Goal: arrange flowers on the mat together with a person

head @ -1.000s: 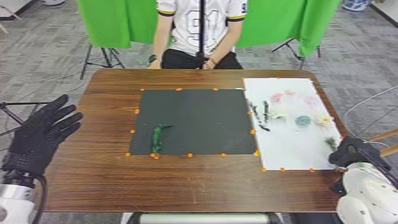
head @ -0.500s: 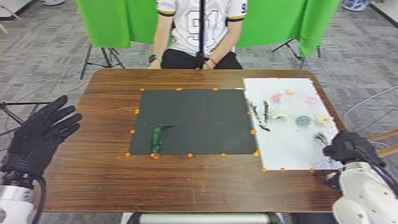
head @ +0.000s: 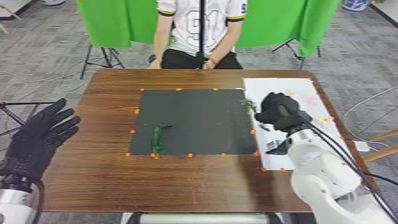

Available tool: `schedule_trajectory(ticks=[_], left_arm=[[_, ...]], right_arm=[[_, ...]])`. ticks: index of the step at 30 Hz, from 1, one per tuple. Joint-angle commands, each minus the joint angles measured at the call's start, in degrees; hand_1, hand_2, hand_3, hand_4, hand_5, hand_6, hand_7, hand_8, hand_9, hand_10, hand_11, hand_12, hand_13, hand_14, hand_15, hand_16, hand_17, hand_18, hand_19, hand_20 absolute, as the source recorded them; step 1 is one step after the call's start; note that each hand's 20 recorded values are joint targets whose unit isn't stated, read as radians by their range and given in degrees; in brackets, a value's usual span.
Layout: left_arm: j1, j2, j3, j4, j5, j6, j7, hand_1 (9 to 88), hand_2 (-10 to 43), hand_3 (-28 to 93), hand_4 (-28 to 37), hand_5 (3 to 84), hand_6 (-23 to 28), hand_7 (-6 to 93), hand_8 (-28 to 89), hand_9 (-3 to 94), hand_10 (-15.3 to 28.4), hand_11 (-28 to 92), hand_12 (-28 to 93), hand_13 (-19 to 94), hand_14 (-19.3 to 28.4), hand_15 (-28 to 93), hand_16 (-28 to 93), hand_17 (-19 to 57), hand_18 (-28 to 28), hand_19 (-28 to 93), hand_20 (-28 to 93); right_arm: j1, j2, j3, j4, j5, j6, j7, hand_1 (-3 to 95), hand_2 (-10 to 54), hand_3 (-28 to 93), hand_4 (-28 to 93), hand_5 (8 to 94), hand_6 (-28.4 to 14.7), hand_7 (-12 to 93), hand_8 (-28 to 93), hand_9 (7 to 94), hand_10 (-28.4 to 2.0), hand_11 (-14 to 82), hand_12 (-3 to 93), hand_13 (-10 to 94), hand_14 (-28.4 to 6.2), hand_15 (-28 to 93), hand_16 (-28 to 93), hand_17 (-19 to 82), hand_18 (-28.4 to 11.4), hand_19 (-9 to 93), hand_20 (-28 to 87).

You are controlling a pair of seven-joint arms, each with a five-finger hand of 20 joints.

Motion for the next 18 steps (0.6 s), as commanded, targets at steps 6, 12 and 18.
schedule_trajectory(ticks=[6, 12, 18], left_arm=[[-0.46, -0.12, 1.49, 0.42, -0.02, 0.66, -1.27, 25.8, -1.5, 70, -25.1, 32.7, 4.1, 15.1, -8, 28.3, 12.3, 18, 20, 23, 15.0, 27, 4, -7.6, 22.7, 45, 12], [-0.40, -0.13, 1.47, 0.42, -0.07, 0.57, -1.21, 25.9, -1.4, 70, -25.2, 32.7, 4.1, 15.2, -8, 28.3, 12.3, 18, 20, 23, 15.0, 28, 4, -7.6, 22.7, 45, 12], [-0.48, -0.13, 1.74, 0.50, 0.01, 0.44, -1.29, 25.9, -1.4, 70, -25.1, 32.8, 4.1, 15.3, -8, 28.4, 12.4, 18, 20, 23, 15.0, 28, 4, -7.6, 22.7, 45, 12]], right_arm=[[13.13, -7.81, -19.50, 10.03, -3.09, -7.44, -0.96, 42.0, -9.5, 79, -10, 77.8, 0.0, 59, 16, 83.6, -9.7, 71.7, 47.6, 77, -10.7, 91, 40, 41, -24.2, 93, 50], [14.44, -9.29, -23.11, 14.69, -6.37, -4.35, 0.15, 41.7, -9.5, 79, -10, 78.1, 0.4, 59, 16, 84.1, -9.6, 71.5, 46.9, 78, -10.3, 91, 39, 42, -24.1, 93, 49], [15.94, -10.83, -25.90, 17.19, -7.82, -5.38, 1.86, 41.4, -9.5, 79, -11, 78.6, 0.7, 58, 15, 84.4, -9.4, 71.2, 46.4, 78, -10.2, 90, 39, 42, -24.2, 93, 50]])
